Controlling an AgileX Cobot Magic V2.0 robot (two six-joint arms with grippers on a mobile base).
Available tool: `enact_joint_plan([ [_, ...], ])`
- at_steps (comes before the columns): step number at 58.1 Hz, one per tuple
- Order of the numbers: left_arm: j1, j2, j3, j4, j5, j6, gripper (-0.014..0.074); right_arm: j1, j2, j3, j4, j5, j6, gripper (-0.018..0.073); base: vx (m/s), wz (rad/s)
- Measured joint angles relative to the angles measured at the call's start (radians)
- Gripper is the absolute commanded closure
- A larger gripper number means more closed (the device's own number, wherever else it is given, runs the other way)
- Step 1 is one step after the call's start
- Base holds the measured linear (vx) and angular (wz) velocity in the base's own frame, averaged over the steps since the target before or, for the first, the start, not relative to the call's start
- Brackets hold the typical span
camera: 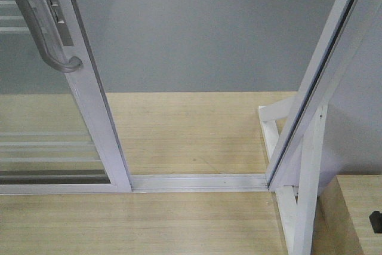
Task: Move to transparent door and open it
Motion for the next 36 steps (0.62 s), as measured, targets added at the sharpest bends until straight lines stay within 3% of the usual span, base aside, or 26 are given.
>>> enact_joint_plan([
  [36,0.0,0.0,0.0,0.0,0.0,0.0,0.0602,0.0,0.0,0.0,0.0,0.0,0.0,0.0566,0.0,0.0],
])
